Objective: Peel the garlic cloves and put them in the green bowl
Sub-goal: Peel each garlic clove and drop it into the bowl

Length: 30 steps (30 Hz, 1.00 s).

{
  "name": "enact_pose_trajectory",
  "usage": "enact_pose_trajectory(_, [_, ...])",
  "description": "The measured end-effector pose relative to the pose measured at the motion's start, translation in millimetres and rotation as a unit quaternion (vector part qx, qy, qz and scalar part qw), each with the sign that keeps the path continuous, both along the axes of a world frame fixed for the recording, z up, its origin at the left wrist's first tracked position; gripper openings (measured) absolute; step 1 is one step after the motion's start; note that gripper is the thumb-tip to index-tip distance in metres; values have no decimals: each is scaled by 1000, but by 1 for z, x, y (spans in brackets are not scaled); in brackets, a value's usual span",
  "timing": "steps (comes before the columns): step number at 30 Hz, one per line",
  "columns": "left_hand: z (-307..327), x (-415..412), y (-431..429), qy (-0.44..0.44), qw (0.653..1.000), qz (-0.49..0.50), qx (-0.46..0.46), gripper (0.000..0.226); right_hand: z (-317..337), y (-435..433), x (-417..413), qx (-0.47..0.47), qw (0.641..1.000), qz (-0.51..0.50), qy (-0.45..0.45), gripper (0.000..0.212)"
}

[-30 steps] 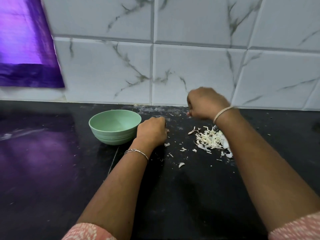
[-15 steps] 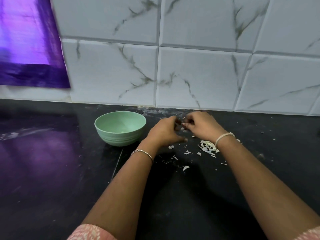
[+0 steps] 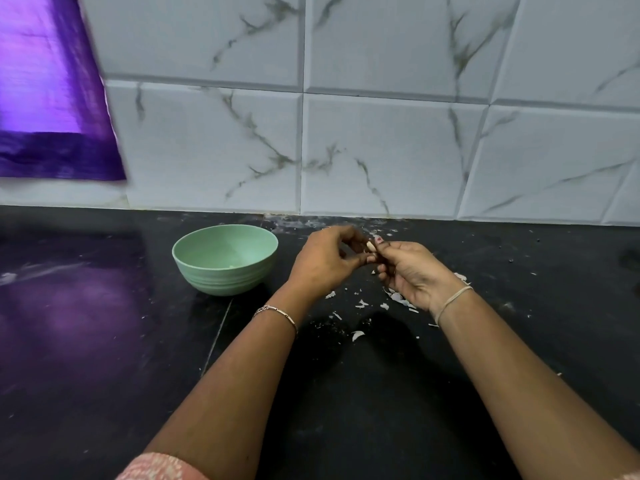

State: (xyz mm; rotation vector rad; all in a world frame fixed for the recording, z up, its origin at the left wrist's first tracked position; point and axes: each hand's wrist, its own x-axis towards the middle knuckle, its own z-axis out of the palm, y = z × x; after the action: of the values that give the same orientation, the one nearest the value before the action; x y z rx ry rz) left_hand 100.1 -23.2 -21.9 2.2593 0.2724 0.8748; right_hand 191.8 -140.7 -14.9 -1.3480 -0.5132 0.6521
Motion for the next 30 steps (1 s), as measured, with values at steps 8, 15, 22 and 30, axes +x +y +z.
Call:
enact_pose_trajectory(8, [2,0,-8,-51,982,-48,-176,13,2,-6,2,32,999,17,34,12])
enact_pose_trajectory(15, [1,6,-8,-91,957,-49,-273,6,-2,-11,15,-101,968,-69,-217,18])
enact_pose_trajectory(22, [0,5,-12,-62,934,-103,-337,16,0,-33,40,-310,805,-99,-496,24])
enact_pose_trajectory(30, [-4,2,-13,-44,932,-111,-343,28,0,-35,39,-288,812,-135,-489,22])
